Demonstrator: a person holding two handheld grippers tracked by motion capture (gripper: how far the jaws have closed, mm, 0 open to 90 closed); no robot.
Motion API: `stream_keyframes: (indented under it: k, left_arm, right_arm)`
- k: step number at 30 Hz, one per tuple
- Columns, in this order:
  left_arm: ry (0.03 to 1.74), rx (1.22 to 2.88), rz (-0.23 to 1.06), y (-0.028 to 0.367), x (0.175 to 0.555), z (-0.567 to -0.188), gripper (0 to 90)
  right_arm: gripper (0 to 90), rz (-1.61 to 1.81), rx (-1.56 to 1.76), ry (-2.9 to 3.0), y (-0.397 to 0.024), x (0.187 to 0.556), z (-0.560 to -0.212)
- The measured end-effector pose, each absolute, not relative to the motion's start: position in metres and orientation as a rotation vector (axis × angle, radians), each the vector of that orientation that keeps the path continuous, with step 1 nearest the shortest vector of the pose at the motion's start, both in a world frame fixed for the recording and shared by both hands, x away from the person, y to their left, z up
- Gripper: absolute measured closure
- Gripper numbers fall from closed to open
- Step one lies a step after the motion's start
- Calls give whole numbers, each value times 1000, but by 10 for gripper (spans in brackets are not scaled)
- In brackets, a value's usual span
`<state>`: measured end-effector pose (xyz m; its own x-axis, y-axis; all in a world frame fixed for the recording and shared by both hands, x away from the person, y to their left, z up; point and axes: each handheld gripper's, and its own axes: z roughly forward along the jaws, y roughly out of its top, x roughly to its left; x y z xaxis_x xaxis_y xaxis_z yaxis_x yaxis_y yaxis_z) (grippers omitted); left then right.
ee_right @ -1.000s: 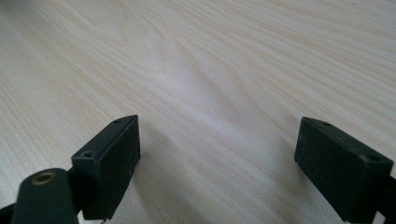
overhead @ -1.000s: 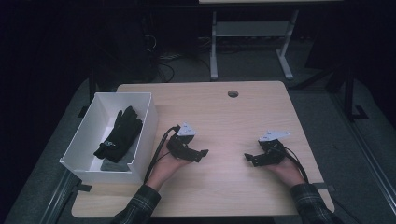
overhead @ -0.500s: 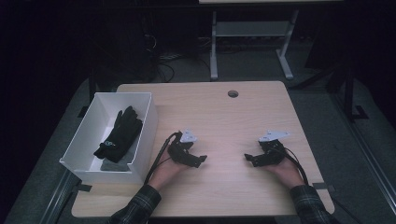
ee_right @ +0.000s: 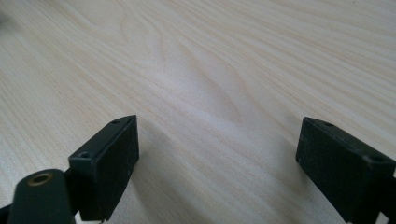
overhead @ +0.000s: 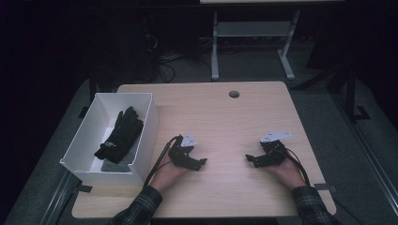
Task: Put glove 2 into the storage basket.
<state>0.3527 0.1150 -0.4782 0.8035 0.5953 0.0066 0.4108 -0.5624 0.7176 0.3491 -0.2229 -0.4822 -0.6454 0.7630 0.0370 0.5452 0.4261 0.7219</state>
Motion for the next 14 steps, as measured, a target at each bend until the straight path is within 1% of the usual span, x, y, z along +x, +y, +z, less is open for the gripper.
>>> stream_keyframes:
  k: [5, 14]
  left_arm:
    - [688, 2260, 297, 115, 351, -478, 131]
    - [688, 2260, 297, 115, 351, -478, 132]
  right_arm:
    - [131, 1045, 1131, 2387, -223, 349, -482]
    - [131, 1043, 1135, 2383, -223, 349, -482]
